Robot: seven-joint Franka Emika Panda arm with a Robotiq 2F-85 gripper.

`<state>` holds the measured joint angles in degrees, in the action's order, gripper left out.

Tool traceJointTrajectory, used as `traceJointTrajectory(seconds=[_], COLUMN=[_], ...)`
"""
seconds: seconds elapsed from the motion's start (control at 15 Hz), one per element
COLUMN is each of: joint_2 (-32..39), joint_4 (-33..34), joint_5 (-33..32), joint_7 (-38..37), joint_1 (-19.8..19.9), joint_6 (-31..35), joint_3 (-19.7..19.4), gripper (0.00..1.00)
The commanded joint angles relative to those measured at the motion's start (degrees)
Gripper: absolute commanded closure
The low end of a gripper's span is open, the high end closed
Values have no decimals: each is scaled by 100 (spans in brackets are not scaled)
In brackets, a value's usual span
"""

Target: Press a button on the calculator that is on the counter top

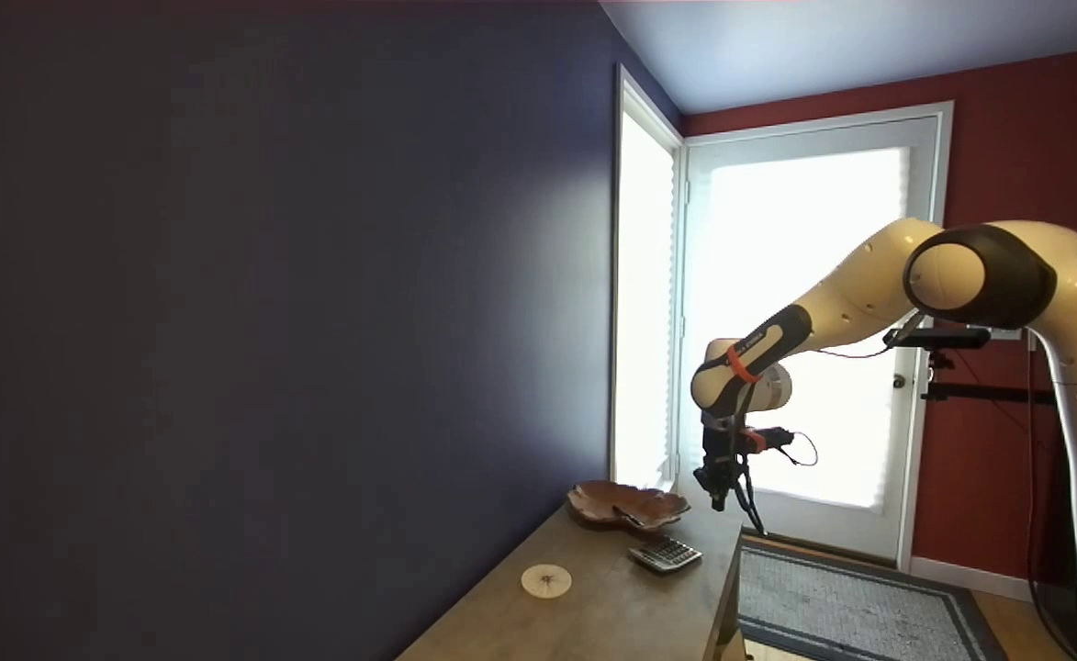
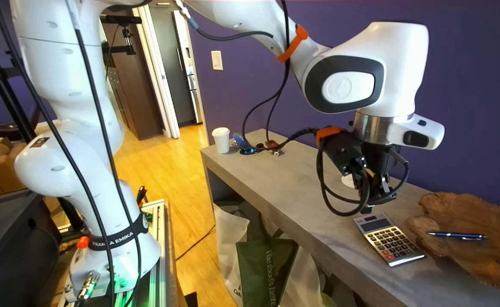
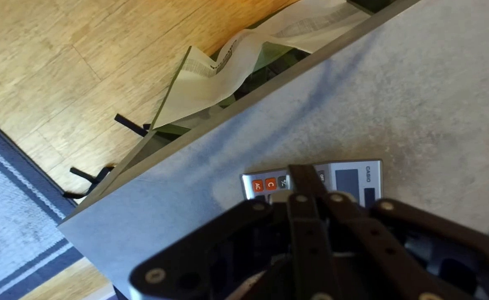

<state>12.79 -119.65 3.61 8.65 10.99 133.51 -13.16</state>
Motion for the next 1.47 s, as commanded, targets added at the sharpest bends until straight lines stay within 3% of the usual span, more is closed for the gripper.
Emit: traceJointTrajectory(seconds=[0.0,0.07,0.4,1.4], joint_2=[652,283,631,2047], joint_4=[463,159,386,1646], joint_5=[45,-30,-44,80], joint_7=[-95,-39,-69,-404], joint_1=[151,136,153,191], joint_6=[122,87,107,-45], joint_3=[126,128,146,449], gripper=[100,99,99,100])
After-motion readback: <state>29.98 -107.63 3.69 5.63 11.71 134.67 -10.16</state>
